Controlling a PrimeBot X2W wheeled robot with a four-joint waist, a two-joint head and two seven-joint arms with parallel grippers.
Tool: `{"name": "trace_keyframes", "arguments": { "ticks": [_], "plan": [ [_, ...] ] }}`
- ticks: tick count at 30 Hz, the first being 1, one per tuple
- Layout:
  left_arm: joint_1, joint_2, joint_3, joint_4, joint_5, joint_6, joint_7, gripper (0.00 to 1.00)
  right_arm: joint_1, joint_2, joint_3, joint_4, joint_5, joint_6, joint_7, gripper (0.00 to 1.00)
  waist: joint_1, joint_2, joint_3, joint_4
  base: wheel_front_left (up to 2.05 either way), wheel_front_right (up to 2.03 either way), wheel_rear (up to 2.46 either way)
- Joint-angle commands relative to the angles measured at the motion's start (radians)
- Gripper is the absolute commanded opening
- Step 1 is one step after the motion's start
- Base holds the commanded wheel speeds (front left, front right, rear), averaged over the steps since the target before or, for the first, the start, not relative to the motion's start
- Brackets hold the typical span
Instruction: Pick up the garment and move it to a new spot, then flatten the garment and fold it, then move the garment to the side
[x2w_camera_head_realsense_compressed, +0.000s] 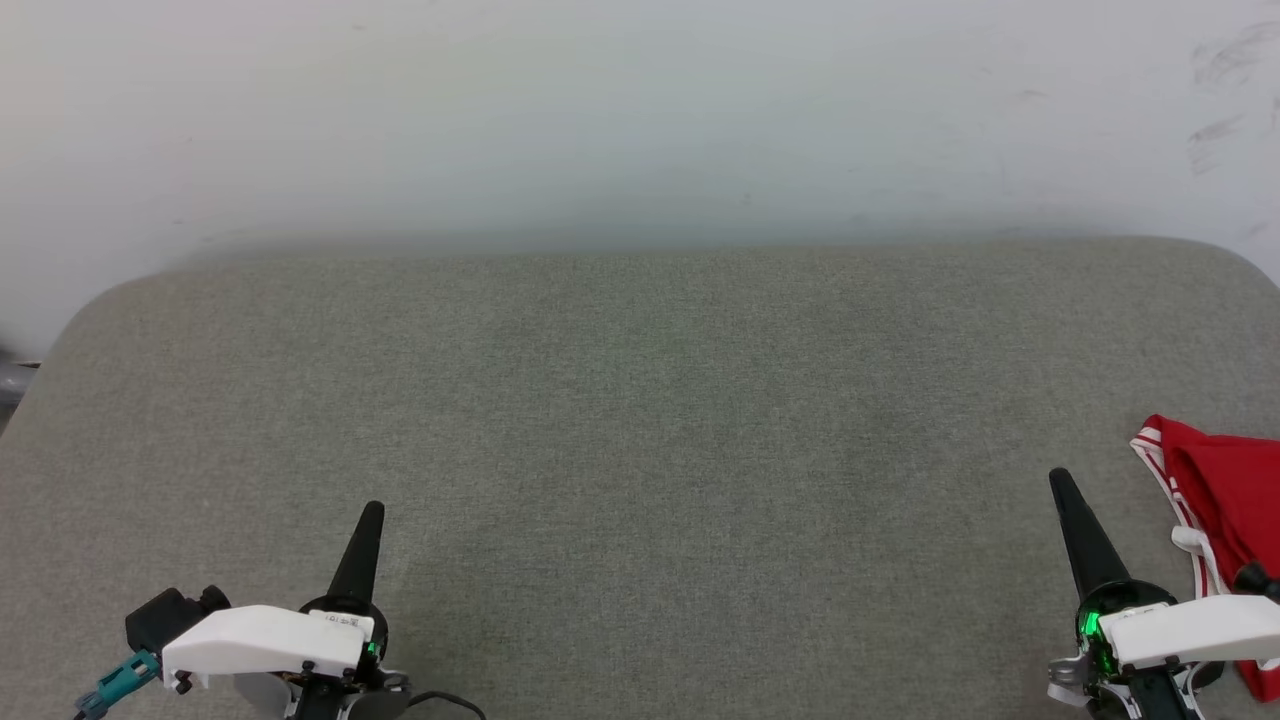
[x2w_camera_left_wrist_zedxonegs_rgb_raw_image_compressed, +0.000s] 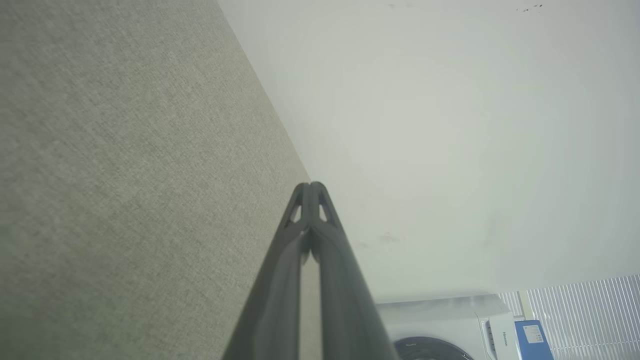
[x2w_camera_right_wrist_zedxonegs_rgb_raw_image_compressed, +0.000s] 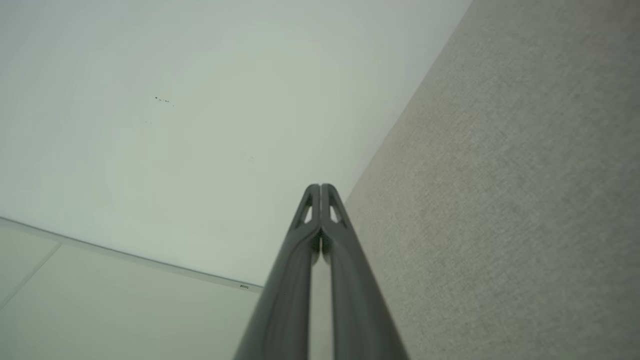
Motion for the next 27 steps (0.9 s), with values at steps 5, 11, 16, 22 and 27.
{"name": "trace_keyframes", "arguments": {
  "ticks": [5, 11, 16, 22, 27],
  "plan": [
    [-0.026, -0.007, 0.017, 0.0, -0.047, -0.014, 0.015, 0.0, -0.029, -0.005, -0.002, 0.011, 0.055, 0.0, 0.004, 0.0, 0.0, 0.0, 0.001, 0.001, 0.0, 0.0, 0.0],
    [-0.031, -0.013, 0.031, 0.005, -0.092, -0.022, 0.029, 0.0, -0.039, -0.004, -0.004, 0.027, 0.108, 0.0, 0.007, 0.0, 0.0, 0.0, 0.002, 0.003, 0.0, 0.0, 0.0],
    [-0.036, -0.019, 0.043, 0.008, -0.129, -0.029, 0.04, 0.0, -0.046, -0.003, -0.005, 0.04, 0.15, 0.0, 0.009, 0.0, 0.0, 0.0, 0.003, 0.004, 0.0, 0.0, 0.0],
    [-0.039, -0.025, 0.056, 0.013, -0.169, -0.038, 0.053, 0.0, -0.056, -0.002, -0.007, 0.054, 0.197, 0.0, 0.014, 0.0, 0.0, 0.0, 0.004, 0.005, 0.0, 0.0, 0.0],
    [-0.043, -0.031, 0.066, 0.017, -0.202, -0.043, 0.063, 0.0, -0.061, -0.001, -0.008, 0.066, 0.236, 0.0, 0.016, 0.0, 0.0, 0.0, 0.005, 0.007, 0.0, 0.0, 0.0]
  ]
}}
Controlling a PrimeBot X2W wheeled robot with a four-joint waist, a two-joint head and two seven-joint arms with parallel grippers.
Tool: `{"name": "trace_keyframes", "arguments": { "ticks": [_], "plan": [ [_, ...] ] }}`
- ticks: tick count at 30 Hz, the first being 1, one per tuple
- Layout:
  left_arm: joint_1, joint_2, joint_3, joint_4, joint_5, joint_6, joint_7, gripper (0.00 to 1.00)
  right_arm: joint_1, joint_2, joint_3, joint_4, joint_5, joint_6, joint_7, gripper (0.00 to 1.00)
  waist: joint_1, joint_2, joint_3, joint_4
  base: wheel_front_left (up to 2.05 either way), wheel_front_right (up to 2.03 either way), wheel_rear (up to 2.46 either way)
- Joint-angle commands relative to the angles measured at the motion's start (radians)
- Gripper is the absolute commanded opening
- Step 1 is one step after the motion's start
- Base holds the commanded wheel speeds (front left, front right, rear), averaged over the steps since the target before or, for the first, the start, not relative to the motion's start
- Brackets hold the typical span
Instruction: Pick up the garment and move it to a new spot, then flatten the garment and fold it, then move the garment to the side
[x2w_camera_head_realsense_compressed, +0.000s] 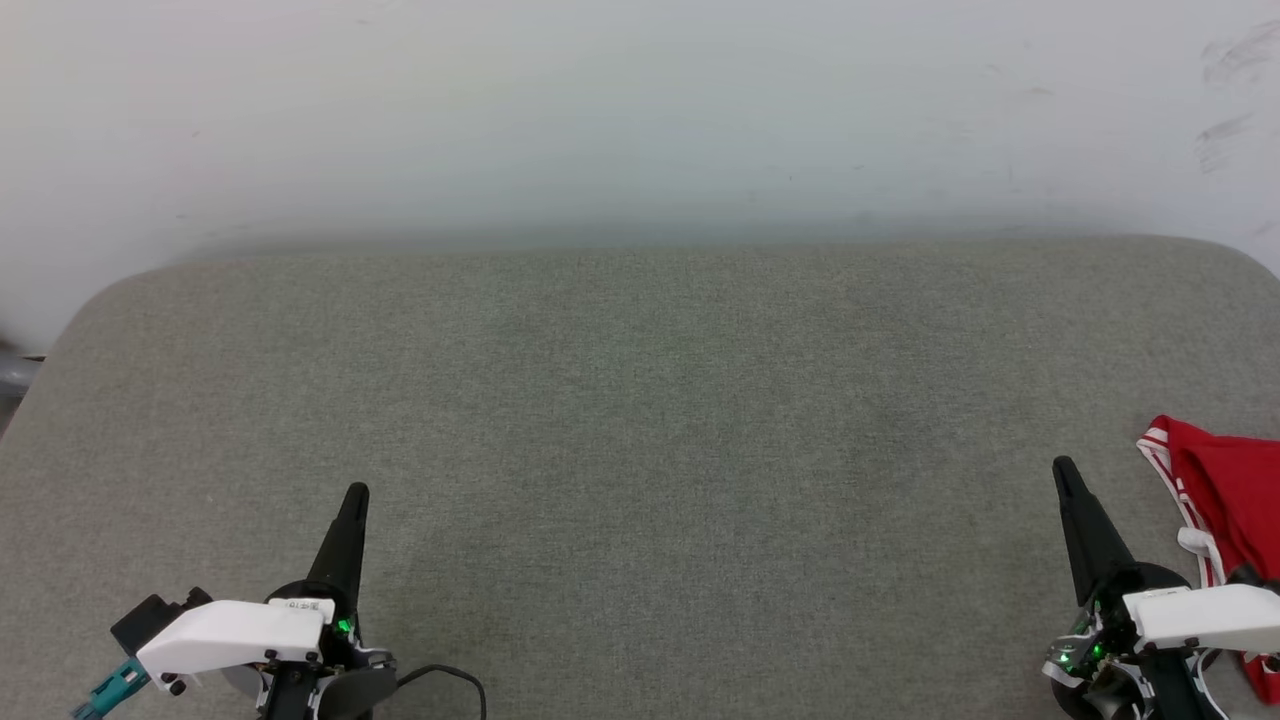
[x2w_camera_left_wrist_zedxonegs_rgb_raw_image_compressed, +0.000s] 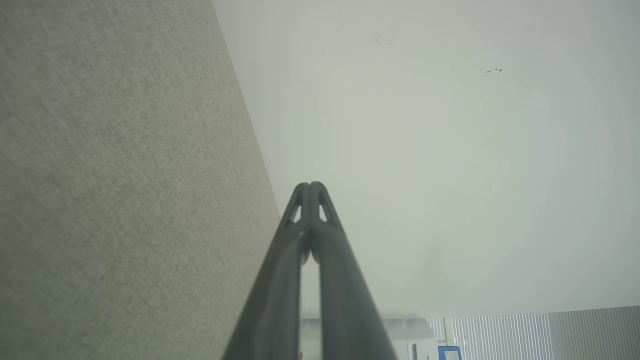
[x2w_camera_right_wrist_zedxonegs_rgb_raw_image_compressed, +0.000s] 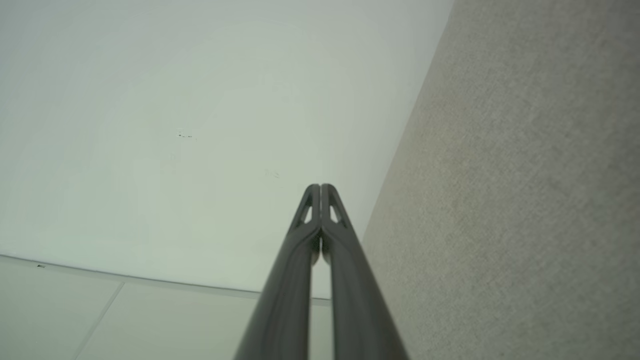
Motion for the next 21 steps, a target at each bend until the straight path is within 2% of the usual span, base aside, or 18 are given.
{"name": "trace_keyframes", "arguments": {
  "ticks": [1, 21],
  "plan": [
    [-0.015, -0.005, 0.005, 0.001, -0.015, -0.008, 0.005, 0.0, -0.017, -0.002, -0.001, 0.005, 0.019, 0.0, 0.003, 0.0, 0.0, 0.0, 0.0, 0.0, 0.0, 0.0, 0.0],
    [-0.026, -0.02, 0.04, 0.012, -0.119, -0.026, 0.039, 0.0, -0.04, 0.003, -0.008, 0.042, 0.14, 0.0, 0.013, 0.0, 0.0, 0.0, 0.004, 0.005, 0.0, 0.0, 0.0]
  ]
}}
